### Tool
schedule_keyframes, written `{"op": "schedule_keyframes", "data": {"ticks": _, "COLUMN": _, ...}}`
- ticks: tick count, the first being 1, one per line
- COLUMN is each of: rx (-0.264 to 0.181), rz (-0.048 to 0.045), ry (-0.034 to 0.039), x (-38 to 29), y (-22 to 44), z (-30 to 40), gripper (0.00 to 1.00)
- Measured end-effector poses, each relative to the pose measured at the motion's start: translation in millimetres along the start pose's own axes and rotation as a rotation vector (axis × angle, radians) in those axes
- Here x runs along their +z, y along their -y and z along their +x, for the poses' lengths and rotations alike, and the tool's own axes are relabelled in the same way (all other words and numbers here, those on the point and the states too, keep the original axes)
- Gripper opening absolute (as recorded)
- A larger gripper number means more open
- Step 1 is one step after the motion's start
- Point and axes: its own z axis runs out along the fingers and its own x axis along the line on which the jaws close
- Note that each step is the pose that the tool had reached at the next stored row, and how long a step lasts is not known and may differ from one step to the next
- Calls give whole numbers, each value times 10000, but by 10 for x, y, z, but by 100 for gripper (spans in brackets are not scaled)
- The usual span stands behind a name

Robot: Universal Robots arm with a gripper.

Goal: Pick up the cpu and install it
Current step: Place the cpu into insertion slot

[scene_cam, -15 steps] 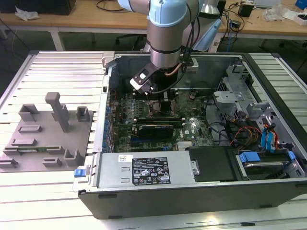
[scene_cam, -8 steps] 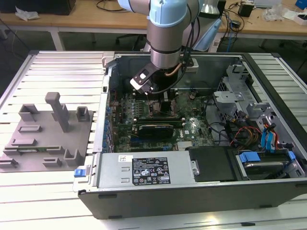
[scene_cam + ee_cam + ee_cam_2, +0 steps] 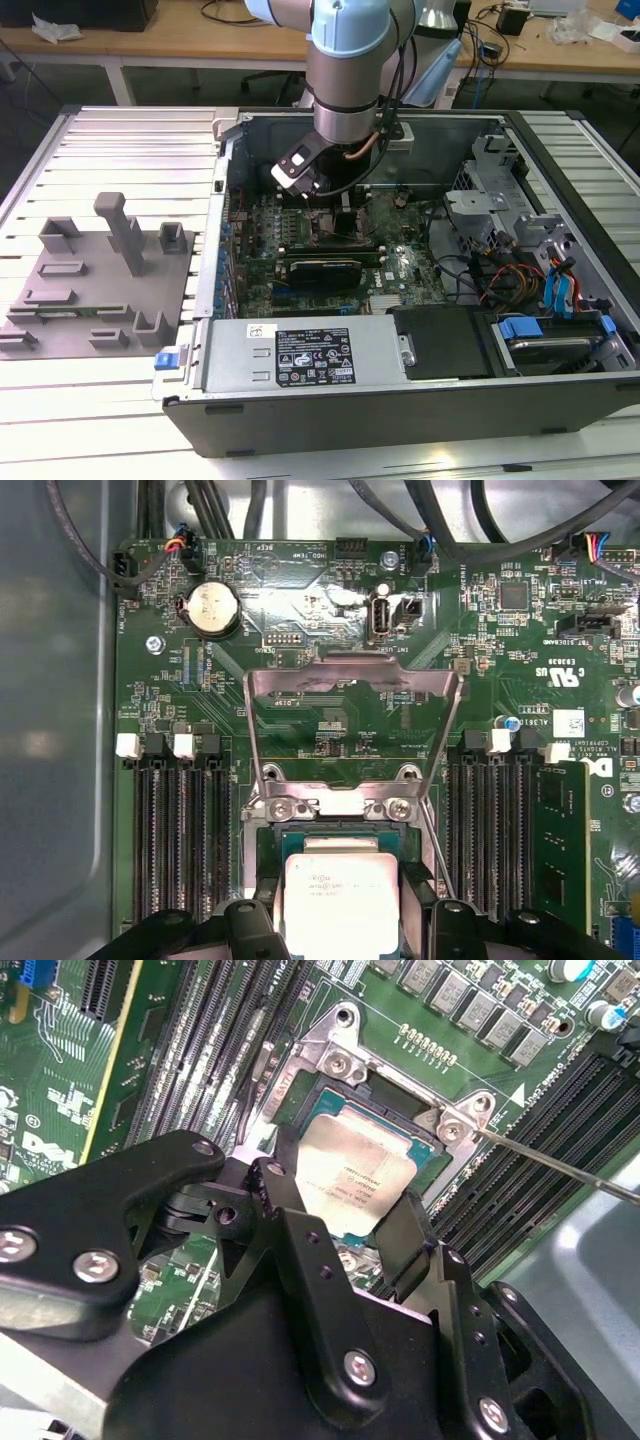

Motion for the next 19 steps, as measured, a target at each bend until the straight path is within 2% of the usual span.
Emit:
{"op": "schedule_keyframes", "data": {"ticks": 6, "rx": 0, "rz": -1, "ry": -1, "x": 0, "y": 0, "z": -3, "gripper": 56}}
{"op": "schedule_keyframes", "data": {"ticks": 7, "rx": 0, "rz": 0, "ry": -2, "x": 0, "y": 0, "z": -3, "gripper": 61}}
{"op": "schedule_keyframes", "data": {"ticks": 9, "rx": 0, "rz": -1, "ry": -53, "x": 0, "y": -1, "z": -4, "gripper": 61}}
{"op": "schedule_keyframes", "data": {"ticks": 11, "rx": 8, "rz": 1, "ry": -154, "x": -1, "y": 0, "z": -4, "gripper": 61}}
{"op": "schedule_keyframes", "data": {"ticks": 13, "rx": 11, "rz": 1, "ry": -199, "x": -1, "y": 0, "z": -3, "gripper": 61}}
{"op": "schedule_keyframes", "data": {"ticks": 19, "rx": 11, "rz": 0, "ry": -243, "x": -7, "y": -1, "z": 4, "gripper": 61}}
